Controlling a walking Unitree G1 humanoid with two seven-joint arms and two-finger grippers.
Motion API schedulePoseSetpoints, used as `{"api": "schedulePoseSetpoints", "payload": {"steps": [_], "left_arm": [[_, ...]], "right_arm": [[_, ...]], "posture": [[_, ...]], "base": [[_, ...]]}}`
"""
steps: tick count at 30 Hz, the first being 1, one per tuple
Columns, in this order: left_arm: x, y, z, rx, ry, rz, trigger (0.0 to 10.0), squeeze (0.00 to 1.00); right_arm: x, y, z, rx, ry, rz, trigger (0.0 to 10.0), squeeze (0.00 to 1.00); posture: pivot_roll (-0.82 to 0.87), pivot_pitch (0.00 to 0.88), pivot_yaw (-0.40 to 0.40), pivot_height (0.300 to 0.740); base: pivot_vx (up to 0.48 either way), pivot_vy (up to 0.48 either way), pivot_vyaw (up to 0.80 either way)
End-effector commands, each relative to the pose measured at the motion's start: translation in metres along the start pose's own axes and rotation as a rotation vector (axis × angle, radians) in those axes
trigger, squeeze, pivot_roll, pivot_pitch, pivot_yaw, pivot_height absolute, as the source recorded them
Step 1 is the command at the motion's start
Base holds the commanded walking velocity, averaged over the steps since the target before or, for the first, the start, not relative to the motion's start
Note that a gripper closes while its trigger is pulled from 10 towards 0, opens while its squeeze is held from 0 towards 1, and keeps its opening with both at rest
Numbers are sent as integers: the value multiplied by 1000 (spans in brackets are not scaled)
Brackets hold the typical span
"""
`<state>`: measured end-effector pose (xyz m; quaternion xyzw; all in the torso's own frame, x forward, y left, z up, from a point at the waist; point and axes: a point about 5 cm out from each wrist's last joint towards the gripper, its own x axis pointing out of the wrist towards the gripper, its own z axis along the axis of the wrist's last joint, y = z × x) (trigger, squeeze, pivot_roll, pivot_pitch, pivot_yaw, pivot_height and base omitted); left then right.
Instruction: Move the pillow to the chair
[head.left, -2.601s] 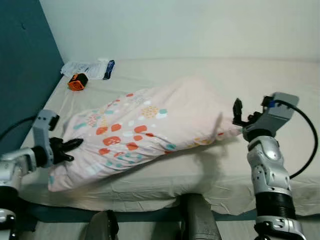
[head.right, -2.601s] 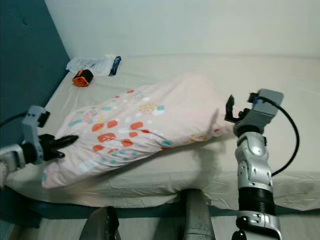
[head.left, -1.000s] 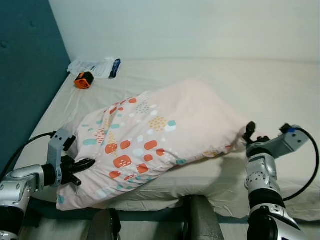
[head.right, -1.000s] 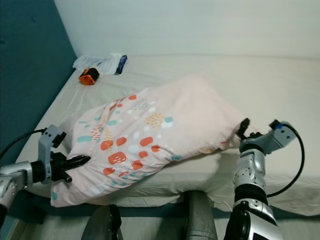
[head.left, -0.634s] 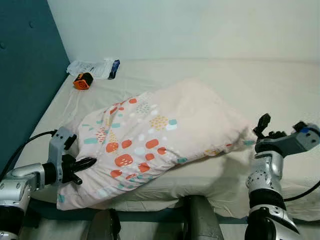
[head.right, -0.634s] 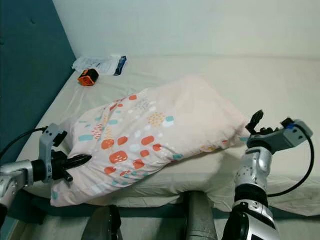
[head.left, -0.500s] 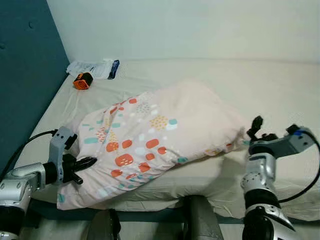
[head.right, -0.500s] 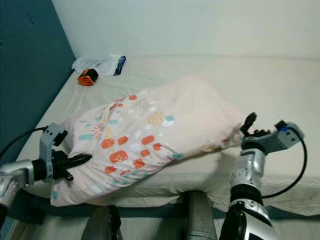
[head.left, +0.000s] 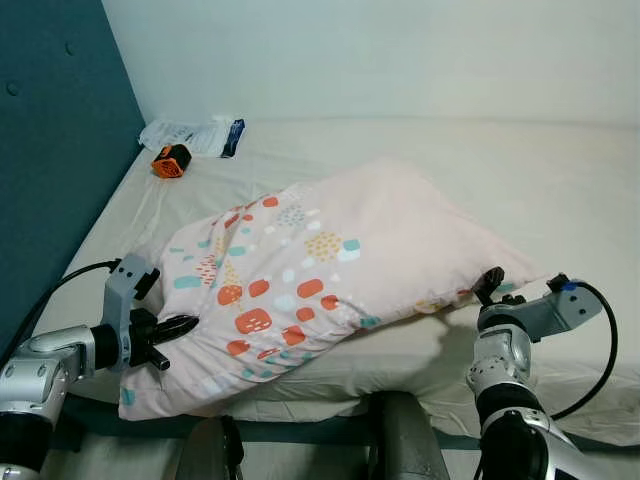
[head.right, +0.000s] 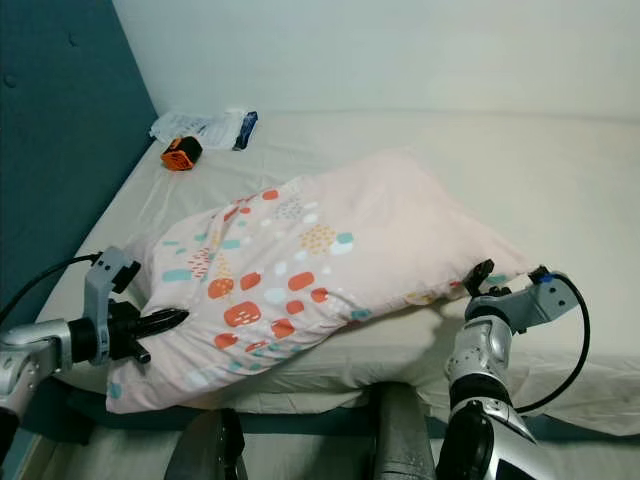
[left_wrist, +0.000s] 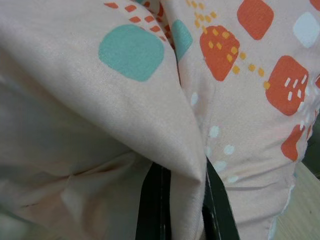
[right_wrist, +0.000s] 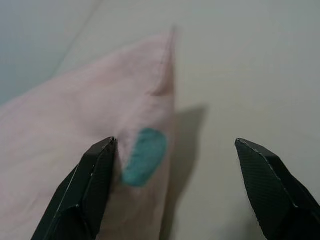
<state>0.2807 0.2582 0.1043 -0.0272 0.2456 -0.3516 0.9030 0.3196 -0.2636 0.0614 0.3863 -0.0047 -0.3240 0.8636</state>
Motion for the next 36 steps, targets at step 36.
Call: {"api": "schedulePoseSetpoints", "payload": {"steps": [36], "left_arm": [[19,-26,7,20,-25,-91,0,0]], "right_arm": [[-25,108,-58,-309,304,539,10000,0]], "posture": [[119,116,-5,549]], "base": [[0,0,0]]}}
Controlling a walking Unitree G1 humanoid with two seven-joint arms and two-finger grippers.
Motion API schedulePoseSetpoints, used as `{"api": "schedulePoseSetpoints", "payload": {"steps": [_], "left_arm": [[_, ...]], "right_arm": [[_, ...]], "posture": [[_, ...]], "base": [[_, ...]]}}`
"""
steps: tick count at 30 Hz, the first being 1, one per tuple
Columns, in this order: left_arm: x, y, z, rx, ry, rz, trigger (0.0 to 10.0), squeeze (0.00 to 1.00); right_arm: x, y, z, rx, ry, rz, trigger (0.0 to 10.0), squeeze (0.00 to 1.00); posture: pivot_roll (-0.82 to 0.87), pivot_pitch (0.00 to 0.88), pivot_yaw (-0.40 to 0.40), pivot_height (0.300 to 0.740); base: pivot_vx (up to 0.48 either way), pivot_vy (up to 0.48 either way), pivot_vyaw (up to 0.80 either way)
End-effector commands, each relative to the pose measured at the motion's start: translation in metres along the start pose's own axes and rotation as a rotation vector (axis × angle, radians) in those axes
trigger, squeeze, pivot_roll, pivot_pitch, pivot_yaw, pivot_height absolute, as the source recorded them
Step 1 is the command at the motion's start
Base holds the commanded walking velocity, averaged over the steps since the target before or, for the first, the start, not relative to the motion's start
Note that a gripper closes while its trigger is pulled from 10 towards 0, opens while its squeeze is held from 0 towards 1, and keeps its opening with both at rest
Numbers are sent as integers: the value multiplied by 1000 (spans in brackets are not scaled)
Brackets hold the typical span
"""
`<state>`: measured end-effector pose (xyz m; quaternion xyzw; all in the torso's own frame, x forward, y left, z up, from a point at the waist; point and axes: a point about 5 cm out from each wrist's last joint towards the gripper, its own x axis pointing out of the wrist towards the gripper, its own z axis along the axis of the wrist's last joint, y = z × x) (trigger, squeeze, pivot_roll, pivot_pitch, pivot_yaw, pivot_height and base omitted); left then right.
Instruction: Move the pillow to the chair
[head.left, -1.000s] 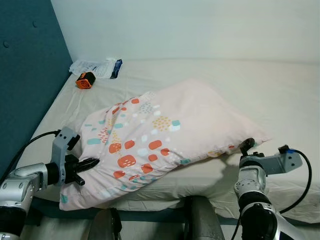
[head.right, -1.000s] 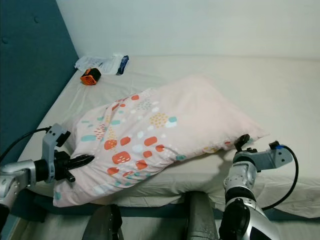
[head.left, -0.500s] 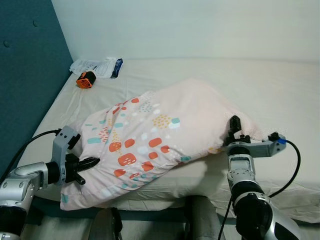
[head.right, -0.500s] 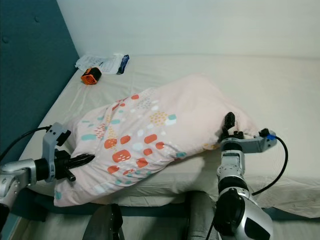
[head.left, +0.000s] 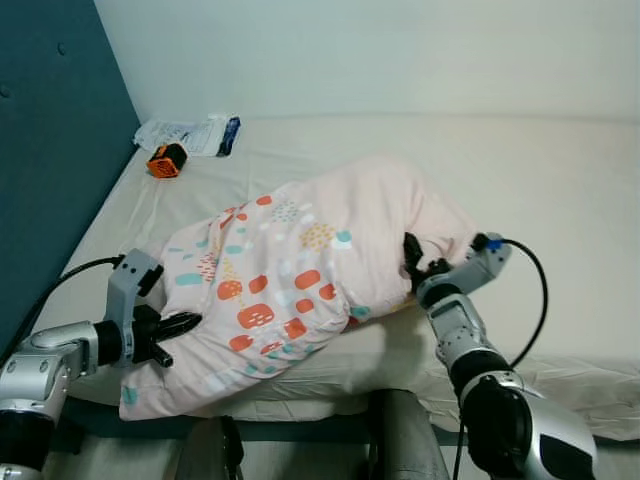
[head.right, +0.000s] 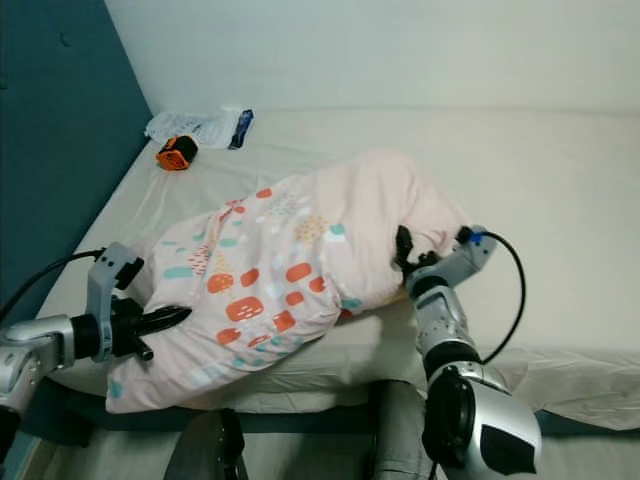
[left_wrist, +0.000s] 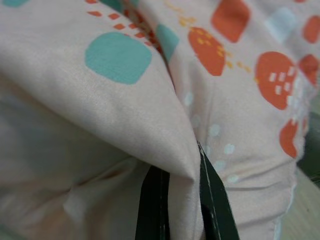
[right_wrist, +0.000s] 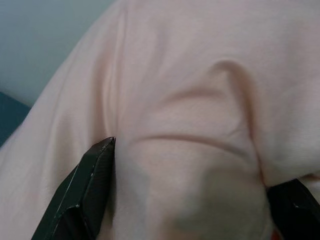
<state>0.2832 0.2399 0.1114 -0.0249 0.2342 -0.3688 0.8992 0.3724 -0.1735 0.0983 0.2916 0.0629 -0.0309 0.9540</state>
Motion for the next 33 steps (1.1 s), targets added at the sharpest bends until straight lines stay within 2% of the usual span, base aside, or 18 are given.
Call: {"api": "schedulePoseSetpoints", "payload": {"steps": [1,4,5,6,7,8,9,10,13,17,21,29,31,33], "left_arm": [[9,-12,-2,-1,-9,-58,0,0],[12,-14,-5,5,-12,-40,0,0],[15,-16,-7,9,-22,-22,0,0],[17,-17,-8,12,-29,-10,0,0],[21,-20,-11,10,-39,15,0,0],[21,-20,-11,10,-39,15,0,0],[24,-21,-13,7,-44,30,0,0],[31,-24,-20,0,-47,90,0,0],[32,-25,-21,1,-49,103,0,0],[40,-31,-23,-37,-83,155,0,0],[54,-42,-24,-117,-163,248,0,0],[72,-54,-22,-240,-247,335,0,0],[81,-63,-12,-280,-318,353,0,0],[82,-64,-9,-291,-338,366,0,0]], "right_arm": [[2,14,-8,-27,21,15,10000,0],[3,21,-5,-68,-4,38,10000,0],[3,26,-9,-160,14,63,3373,0],[2,29,-12,-225,26,82,3373,0],[1,31,-16,-333,34,88,0,0],[1,31,-16,-333,34,88,0,0],[0,32,-18,-401,36,89,0,0],[-2,30,-22,-447,24,69,0,0],[-3,29,-23,-449,22,64,0,0],[-6,29,-28,-468,18,76,0,0],[-12,28,-39,-498,22,125,0,0],[-15,32,-39,-473,-19,161,0,0],[-14,46,-29,-439,-80,223,0,0],[-14,49,-26,-430,-95,239,0,0]], "posture": [[119,116,-5,549],[121,110,-1,549],[113,93,-1,549],[113,93,-1,549],[108,73,-4,549],[108,73,-4,549],[108,73,-4,549],[106,48,-9,549],[105,46,-10,549],[99,30,-9,549],[81,6,-15,549],[63,0,-36,549],[56,0,-47,549],[56,0,-51,549]], "base": [[0,0,0],[0,0,0],[0,0,0],[0,0,0],[0,0,0],[0,0,0],[0,0,0],[0,0,0],[0,0,0],[0,0,0],[0,0,0],[0,0,0],[0,0,0],[0,0,0]]}}
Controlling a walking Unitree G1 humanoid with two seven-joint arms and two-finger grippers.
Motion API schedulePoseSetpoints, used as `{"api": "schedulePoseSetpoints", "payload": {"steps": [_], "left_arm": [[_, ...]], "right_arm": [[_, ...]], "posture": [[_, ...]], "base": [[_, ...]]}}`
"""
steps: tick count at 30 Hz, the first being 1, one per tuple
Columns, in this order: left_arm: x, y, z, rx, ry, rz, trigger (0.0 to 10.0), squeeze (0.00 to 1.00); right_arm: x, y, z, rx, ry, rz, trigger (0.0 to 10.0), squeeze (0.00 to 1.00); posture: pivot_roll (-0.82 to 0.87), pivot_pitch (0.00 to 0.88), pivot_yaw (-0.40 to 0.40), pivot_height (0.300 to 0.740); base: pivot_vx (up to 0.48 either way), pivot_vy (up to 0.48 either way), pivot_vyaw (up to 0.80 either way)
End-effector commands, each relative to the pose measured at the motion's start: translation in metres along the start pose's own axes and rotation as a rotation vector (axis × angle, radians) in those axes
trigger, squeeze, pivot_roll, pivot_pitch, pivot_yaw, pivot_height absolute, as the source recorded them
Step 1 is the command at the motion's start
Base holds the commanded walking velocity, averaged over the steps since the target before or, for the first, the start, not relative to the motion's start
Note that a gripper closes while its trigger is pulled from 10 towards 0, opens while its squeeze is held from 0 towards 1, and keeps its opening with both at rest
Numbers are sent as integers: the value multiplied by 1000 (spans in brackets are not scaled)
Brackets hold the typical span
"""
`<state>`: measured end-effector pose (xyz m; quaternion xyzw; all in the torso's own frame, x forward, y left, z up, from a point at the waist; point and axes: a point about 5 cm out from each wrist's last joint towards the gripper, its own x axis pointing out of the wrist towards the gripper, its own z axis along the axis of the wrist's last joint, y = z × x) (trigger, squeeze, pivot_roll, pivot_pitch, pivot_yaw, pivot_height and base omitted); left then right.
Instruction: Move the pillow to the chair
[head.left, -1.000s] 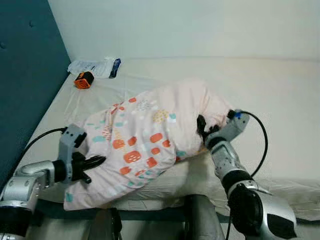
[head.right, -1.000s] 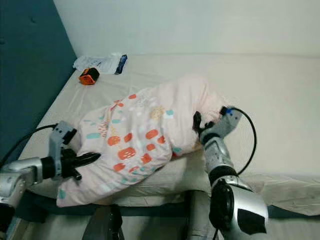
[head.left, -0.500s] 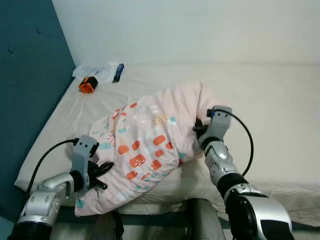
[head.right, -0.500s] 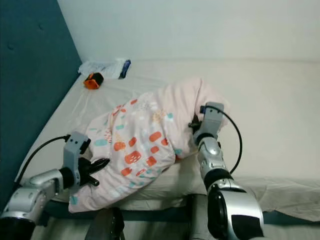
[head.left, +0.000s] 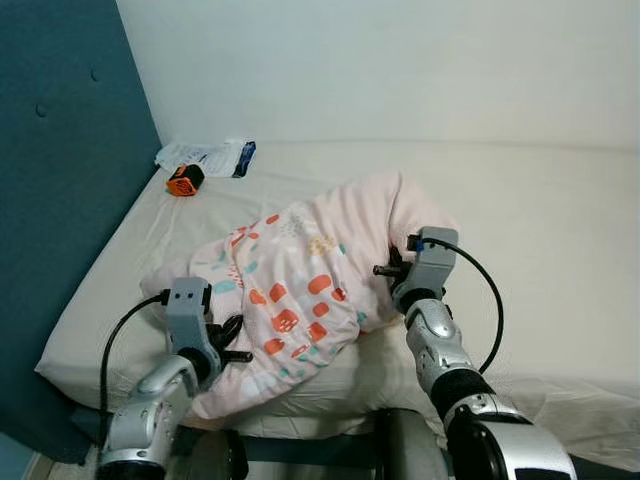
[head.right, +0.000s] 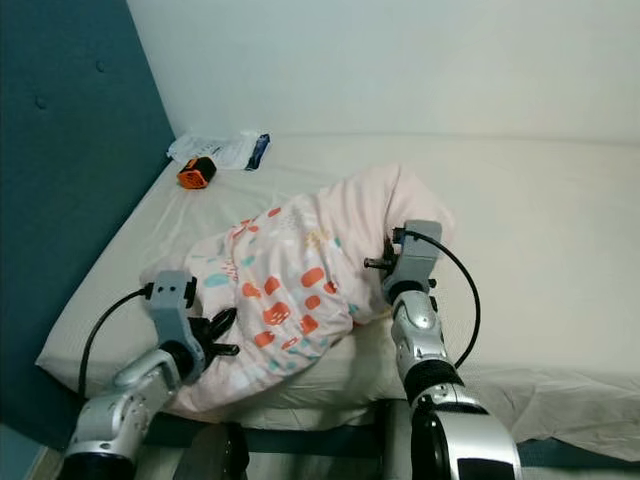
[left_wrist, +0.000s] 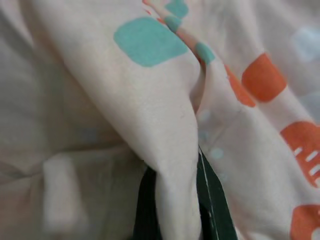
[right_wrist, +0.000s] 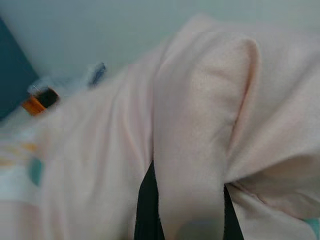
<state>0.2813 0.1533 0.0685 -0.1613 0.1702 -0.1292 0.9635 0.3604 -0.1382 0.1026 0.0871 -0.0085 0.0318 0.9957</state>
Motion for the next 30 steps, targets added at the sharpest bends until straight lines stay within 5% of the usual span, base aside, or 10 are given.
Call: {"api": "schedulePoseSetpoints", "payload": {"steps": [1,8,12,15,23,26,29,30], "left_arm": [[6,-19,16,-13,-84,-51,0,0],[8,-27,23,-46,-107,-55,0,0],[10,-33,26,8,-69,-60,0,0],[8,-46,45,75,-173,-99,0,0],[6,-59,69,31,-318,-68,0,0],[1,-63,90,-37,-453,-31,0,0],[-1,-63,96,-70,-486,-21,0,0],[-1,-63,97,-84,-489,-13,0,0]], "right_arm": [[1,22,2,2,-10,112,0,0],[2,26,11,6,-56,150,0,0],[1,29,25,6,-115,183,0,0],[0,34,41,3,-170,209,0,0],[-4,40,64,58,-259,226,0,0],[-6,45,79,149,-332,200,0,0],[-8,46,83,199,-342,189,0,0],[-8,45,79,192,-305,174,2078,0]], "posture": [[56,0,-51,549],[56,0,-58,549],[53,0,-58,549],[49,0,-72,549],[52,0,-81,549],[46,0,-82,549],[46,0,-82,549],[46,0,-84,549]], "base": [[0,0,0],[0,0,0],[0,0,0],[0,0,0],[0,0,0],[0,0,0],[0,0,0],[0,0,0]]}}
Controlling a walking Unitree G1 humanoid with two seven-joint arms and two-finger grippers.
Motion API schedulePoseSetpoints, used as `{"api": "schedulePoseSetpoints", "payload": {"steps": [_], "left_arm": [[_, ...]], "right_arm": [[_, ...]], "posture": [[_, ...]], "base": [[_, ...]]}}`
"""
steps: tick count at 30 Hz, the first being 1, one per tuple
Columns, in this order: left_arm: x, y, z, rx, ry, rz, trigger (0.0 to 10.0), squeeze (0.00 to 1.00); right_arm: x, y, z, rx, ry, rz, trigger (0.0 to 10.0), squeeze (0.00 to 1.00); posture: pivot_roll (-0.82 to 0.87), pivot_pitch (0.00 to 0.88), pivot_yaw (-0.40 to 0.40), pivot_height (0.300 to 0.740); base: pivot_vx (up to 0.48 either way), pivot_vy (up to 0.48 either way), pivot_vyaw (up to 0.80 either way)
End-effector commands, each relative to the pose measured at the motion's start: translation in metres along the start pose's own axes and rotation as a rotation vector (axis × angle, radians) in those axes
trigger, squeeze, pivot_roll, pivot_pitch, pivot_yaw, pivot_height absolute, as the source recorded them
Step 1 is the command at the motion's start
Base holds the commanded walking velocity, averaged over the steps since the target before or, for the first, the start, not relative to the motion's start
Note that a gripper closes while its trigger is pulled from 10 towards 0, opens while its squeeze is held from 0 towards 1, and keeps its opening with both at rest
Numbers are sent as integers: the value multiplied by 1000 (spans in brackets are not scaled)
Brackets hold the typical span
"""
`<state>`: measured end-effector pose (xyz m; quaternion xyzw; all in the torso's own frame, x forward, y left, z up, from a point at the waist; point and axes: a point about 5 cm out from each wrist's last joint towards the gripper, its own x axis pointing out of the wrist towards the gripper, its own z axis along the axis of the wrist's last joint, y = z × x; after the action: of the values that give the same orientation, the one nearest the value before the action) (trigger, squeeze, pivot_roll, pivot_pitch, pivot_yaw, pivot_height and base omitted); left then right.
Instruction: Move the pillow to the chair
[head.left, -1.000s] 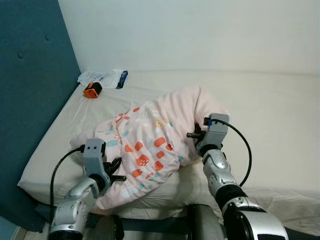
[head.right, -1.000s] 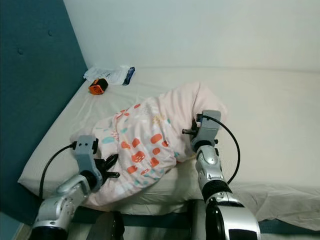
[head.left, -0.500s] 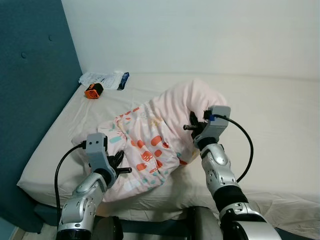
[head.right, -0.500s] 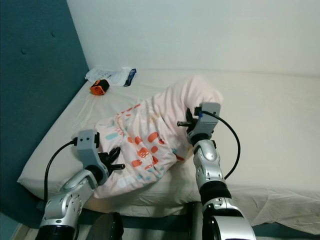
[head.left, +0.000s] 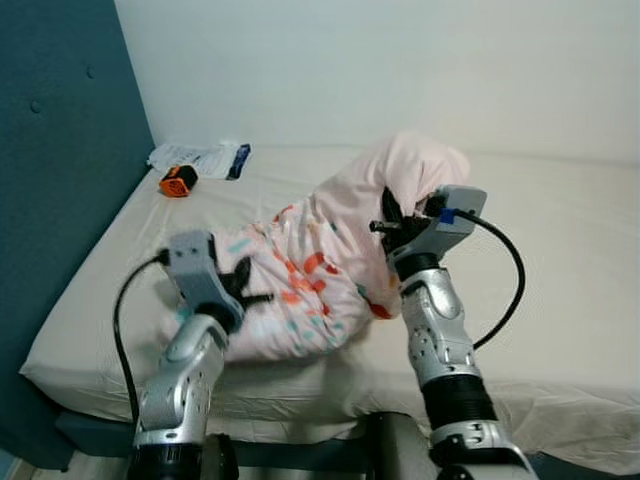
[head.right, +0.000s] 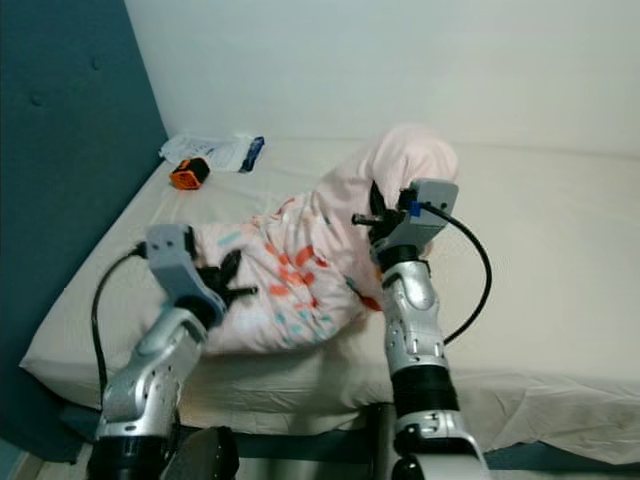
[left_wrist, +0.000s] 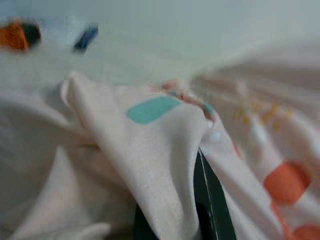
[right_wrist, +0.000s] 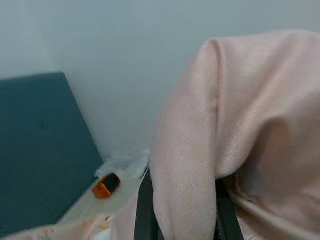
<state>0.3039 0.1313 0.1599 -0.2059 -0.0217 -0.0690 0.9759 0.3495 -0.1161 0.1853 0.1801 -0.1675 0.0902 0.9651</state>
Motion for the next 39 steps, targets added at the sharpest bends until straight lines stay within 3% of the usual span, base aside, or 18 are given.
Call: {"api": "schedulePoseSetpoints", "payload": {"steps": [1,2,3,4,7,10,11,14,15,17,18,20,39], "left_arm": [[2,-16,11,-32,-65,-38,0,0],[3,-16,10,-21,-55,-30,0,0],[2,-17,6,-22,-17,-42,8941,0],[1,-18,4,-24,11,-54,10000,0],[0,-19,2,-14,22,-62,10000,0],[-5,-19,-10,138,62,-91,10000,0],[-5,-19,-10,138,62,-91,10000,0],[-6,-16,-14,247,60,-41,10000,0],[-6,-16,-14,247,60,-41,10000,0],[-5,-14,-17,343,49,-22,10000,0],[-5,-14,-17,343,49,-22,10000,0],[-7,-11,-24,474,50,-49,10000,0],[-10,5,-25,558,47,-23,10000,0]], "right_arm": [[-2,6,-4,-13,42,17,10000,0],[-3,5,-6,-33,62,12,10000,0],[-5,6,-10,-58,93,37,10000,0],[-7,7,-12,-71,110,58,10000,0],[-8,7,-14,-86,130,75,10000,0],[-13,6,-17,-182,142,111,10000,0],[-13,6,-17,-182,142,111,10000,0],[-17,5,-21,-229,162,138,10000,0],[-17,5,-21,-229,162,138,10000,0],[-22,6,-26,-261,189,164,10000,0],[-22,6,-26,-261,189,164,10000,0],[-31,0,-35,-281,241,146,10000,0],[-37,-12,-42,-301,303,111,10000,0]], "posture": [[50,0,-87,549],[50,0,-87,549],[51,0,-89,549],[50,0,-89,549],[51,0,-90,549],[49,0,-92,549],[49,0,-92,549],[48,0,-95,549],[48,0,-95,549],[47,0,-100,549],[47,0,-100,549],[45,0,-102,558],[40,0,-102,608]], "base": [[0,0,0],[0,0,0],[0,0,0],[0,0,0],[0,0,0],[0,0,0],[0,0,0],[0,0,0],[0,0,0],[0,0,0],[0,0,0],[0,0,0],[0,0,0]]}}
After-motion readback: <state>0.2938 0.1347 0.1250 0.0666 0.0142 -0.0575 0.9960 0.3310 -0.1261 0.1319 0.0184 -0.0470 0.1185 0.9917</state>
